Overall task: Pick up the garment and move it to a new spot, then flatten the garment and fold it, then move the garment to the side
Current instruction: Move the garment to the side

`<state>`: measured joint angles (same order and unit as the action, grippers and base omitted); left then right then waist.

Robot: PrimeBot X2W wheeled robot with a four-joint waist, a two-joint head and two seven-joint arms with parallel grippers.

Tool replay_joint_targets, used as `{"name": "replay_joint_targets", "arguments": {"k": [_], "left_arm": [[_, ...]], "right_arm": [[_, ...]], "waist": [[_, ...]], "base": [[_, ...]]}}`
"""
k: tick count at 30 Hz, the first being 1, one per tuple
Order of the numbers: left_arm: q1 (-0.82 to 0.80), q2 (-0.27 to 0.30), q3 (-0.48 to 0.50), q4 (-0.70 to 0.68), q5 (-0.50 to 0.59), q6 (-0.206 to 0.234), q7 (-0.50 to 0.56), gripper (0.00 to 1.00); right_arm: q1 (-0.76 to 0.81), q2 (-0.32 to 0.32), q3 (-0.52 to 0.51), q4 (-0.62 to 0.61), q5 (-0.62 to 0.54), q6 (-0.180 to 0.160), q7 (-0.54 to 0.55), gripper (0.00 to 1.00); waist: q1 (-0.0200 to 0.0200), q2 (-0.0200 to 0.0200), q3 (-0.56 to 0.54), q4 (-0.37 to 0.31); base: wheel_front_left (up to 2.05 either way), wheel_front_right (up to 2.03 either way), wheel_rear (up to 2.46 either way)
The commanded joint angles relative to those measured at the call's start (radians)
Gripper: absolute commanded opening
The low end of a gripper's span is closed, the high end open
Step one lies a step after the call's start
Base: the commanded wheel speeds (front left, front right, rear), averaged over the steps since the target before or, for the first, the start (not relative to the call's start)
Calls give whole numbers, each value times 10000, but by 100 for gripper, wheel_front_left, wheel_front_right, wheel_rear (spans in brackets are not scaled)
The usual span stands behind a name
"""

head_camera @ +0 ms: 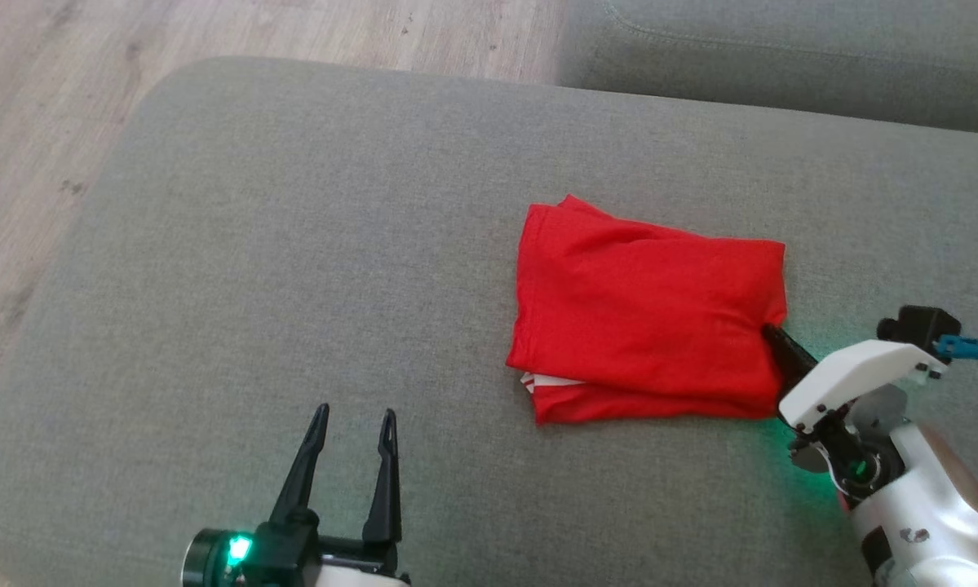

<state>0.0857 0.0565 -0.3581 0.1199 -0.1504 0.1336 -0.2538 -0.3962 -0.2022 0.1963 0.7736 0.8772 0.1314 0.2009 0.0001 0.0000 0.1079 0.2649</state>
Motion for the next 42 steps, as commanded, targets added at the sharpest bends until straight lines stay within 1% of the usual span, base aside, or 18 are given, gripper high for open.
{"name": "replay_joint_targets", "arguments": {"k": [1, 4, 9, 13, 17, 22, 23, 26, 30, 33, 36, 39, 42], "left_arm": [[-414, -62, 229, -340, -107, 81, -80, 100], [-429, -62, 201, -389, -217, 90, -80, 100], [-489, -62, 256, -709, -362, -40, -80, 100], [-584, -62, 375, -954, -422, -33, -80, 100], [-768, -62, 433, -1011, -420, -64, -80, 100], [-1023, -62, 425, -951, -352, -89, -80, 100], [-1023, -62, 425, -951, -352, -89, -80, 100], [-1153, -62, 439, -921, -335, -103, -80, 100], [-1329, -62, 432, -855, -306, -154, -80, 100], [-1436, -62, 434, -856, -299, -123, -80, 100], [-1521, -62, 450, -856, -283, -118, -80, 100], [-1591, -62, 490, -827, -232, -143, -80, 100], [-1644, -62, 535, -801, -155, -176, -80, 100]], "right_arm": [[-314, -107, 294, -251, 135, -7, -77, 0], [-397, -350, 449, -357, 311, -7, -311, 0], [-549, -1182, 927, -736, 199, -7, -481, 0], [-704, -2124, 1242, -1268, 77, -7, -375, 0], [-892, -3132, 1316, -1814, -87, -7, -236, 0], [-1052, -4356, 1150, -2504, -327, -7, 107, 0], [-1052, -4356, 1150, -2504, -327, -7, 107, 0], [-1035, -5065, 875, -2837, -435, -7, 286, 0], [-1031, -5808, 373, -3080, -627, -7, 460, 0], [-1017, -6210, 4, -3159, -802, -7, 492, 0], [-1027, -6469, -386, -3201, -919, -7, 536, 0], [-1074, -6601, -785, -3223, -1082, -7, 570, 0], [-1133, -6558, -1250, -3166, -1254, -7, 658, 0]], "waist": [[-1, 0, 31, -55], [-1, 0, 73, -247], [-1, 0, 236, -853], [-1, 0, 479, -1494], [-1, 0, 749, -2078], [-1, 0, 1109, -2608], [-1, 0, 1109, -2608], [-1, 0, 1332, -2849], [-1, 0, 1578, -3055], [-1, 0, 1746, -3142], [-1, 0, 1922, -3192], [-1, 0, 2076, -3230], [-1, 0, 2192, -3257]], "base": [[0, 0, 0], [0, 0, 0], [0, 0, 0], [0, 0, 0], [0, 0, 0], [0, 0, 0], [0, 0, 0], [0, 0, 0], [0, 0, 0], [0, 0, 0], [0, 0, 0], [0, 0, 0], [0, 0, 0]]}}
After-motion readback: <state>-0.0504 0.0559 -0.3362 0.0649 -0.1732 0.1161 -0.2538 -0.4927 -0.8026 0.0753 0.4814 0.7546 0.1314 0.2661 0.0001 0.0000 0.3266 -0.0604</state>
